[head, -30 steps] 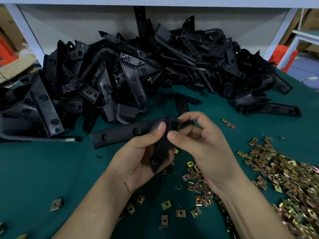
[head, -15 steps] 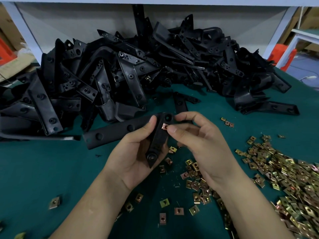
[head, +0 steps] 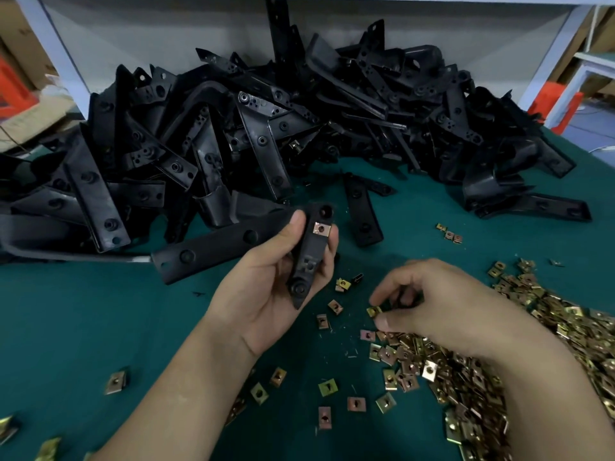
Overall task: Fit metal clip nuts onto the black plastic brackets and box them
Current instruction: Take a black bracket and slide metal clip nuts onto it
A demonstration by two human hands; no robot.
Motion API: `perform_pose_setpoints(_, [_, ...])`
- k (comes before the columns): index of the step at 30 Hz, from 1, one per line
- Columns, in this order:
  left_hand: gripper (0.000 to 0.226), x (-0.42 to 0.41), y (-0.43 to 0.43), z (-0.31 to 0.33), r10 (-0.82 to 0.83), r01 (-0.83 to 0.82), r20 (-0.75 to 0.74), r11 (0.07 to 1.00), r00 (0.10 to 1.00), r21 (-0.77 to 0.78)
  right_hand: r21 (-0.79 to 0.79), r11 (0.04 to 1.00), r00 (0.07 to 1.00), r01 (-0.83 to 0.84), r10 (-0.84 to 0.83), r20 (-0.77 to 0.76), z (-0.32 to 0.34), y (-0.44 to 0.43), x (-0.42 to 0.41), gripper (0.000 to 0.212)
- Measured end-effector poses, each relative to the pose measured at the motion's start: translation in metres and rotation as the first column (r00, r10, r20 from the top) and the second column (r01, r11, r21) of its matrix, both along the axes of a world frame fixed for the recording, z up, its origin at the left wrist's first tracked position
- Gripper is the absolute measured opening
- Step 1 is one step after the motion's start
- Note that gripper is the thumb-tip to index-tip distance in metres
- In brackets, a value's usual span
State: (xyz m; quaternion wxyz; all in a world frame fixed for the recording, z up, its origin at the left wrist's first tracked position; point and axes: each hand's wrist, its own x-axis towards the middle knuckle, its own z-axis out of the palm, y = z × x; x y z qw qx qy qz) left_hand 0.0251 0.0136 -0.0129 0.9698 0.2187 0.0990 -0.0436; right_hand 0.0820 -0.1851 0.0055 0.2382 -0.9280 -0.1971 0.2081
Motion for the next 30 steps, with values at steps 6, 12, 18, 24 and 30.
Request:
perform_pose_setpoints(6, [0.02,-0.001,0.0,0.0,0.009,-0.008,-0.019,0.999,1.0,0.036,0.051,0.999,0.999,-0.016,0.014,0.037,-0.004,0.001,-0.001,0.014])
perform_pose_setpoints(12, [0.027,0.0,0.001,-0.001,0.03,-0.03,-0.016,0.998,0.999,0.047,0.068,0.996,0.991,-0.063,0.055,0.118,-0.009,0.008,-0.002,0.014])
perform_pose_setpoints(18, [0.027,0.0,0.003,-0.003,0.022,-0.022,-0.017,0.999,1.0,0.029,0.086,0.995,0.987,-0.044,0.029,0.16,-0.02,0.014,-0.003,0.012])
perform_pose_setpoints(24, [0.018,0.003,0.002,-0.007,0.115,-0.094,-0.07,0.963,0.991,0.254,0.426,0.905,0.982,0.009,-0.088,0.165,-0.014,0.017,-0.002,0.014])
perform_pose_setpoints(30, [0.036,0.002,0.0,-0.012,0.199,-0.226,0.118,0.71,0.973,0.667,0.613,0.787,0.985,0.073,-0.154,0.08,-0.016,0.025,-0.004,0.016])
